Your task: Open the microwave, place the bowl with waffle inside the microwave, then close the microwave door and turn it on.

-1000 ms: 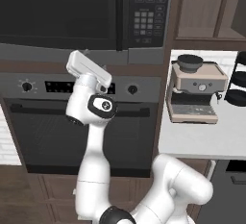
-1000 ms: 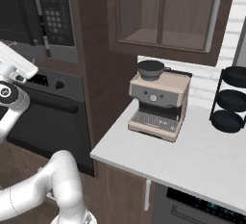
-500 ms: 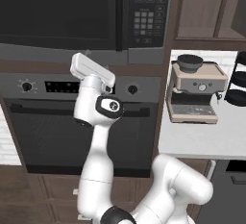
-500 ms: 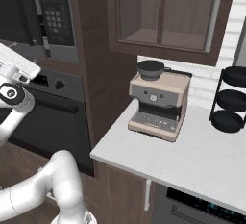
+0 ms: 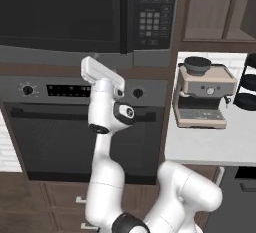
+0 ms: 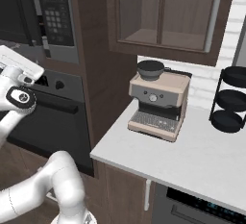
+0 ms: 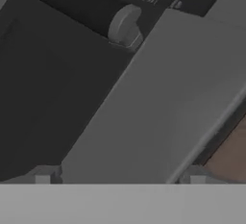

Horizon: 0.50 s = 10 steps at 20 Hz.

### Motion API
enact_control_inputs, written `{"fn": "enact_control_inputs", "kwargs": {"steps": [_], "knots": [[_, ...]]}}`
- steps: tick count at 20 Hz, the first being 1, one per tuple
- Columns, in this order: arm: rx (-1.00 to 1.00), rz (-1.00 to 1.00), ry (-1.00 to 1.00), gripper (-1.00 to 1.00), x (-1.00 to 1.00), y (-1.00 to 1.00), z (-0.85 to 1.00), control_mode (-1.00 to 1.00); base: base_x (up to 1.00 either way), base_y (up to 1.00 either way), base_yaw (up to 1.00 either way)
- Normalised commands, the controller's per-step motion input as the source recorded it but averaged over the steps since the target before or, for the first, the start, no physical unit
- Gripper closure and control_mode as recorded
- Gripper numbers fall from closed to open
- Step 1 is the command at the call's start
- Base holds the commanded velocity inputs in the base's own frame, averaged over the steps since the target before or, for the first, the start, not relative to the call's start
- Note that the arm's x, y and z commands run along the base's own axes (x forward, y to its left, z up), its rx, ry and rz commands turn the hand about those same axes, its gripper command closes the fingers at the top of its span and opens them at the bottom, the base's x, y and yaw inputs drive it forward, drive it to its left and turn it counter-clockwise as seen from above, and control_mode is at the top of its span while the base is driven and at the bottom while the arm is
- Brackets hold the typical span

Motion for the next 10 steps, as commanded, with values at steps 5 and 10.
{"fn": "enact_control_inputs", "kwargs": {"steps": [5,10], "knots": [[0.39,-0.24,0.12,-1.0,-0.84,0.03,0.56,-1.0,0.0,0.0,0.0],[0.36,-0.24,0.13,-1.0,-0.54,0.07,0.63,-1.0,0.0,0.0,0.0]]}}
